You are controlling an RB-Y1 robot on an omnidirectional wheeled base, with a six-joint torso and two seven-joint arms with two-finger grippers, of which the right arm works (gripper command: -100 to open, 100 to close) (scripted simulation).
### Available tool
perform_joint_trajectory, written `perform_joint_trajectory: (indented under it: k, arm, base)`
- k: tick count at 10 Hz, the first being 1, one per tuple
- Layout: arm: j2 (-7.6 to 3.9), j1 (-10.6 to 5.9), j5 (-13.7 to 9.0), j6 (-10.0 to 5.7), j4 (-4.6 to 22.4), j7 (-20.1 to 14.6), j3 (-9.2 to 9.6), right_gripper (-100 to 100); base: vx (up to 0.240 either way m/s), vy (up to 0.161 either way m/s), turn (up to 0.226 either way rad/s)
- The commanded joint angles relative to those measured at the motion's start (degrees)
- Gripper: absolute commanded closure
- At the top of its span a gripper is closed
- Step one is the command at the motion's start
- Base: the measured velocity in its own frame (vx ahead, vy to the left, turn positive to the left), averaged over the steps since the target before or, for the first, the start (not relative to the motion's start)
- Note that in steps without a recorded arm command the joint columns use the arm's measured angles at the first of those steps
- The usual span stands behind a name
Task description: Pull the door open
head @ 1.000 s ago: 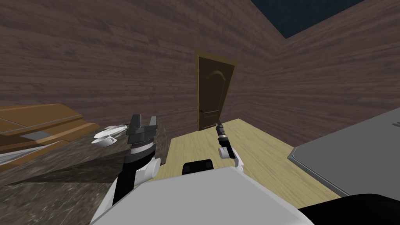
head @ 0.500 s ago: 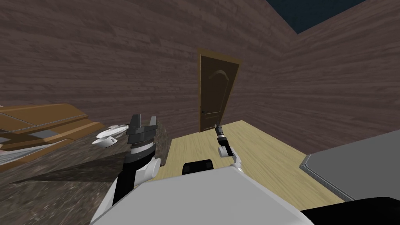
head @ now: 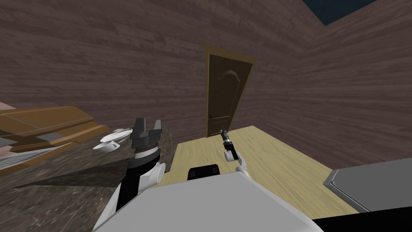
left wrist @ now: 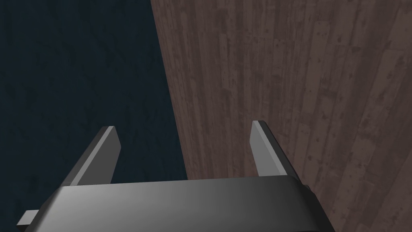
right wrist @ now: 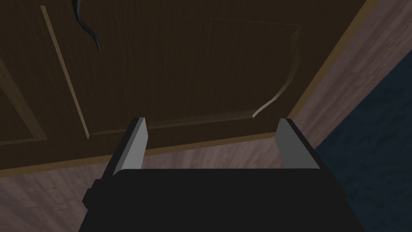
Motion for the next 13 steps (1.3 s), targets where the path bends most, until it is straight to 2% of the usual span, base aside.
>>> perform_joint_trajectory:
  k: [1, 13]
  arm:
    - [-0.85, -1.15, -0.4, -0.30, 2.5, -0.6, -0.07, -100]
    - [-4.74, -9.33, -2.6, -3.90, 21.8, -3.2, 0.15, -100]
  base:
    - [0.096, -0.027, 0.065]
    - [0.094, -0.034, 0.075]
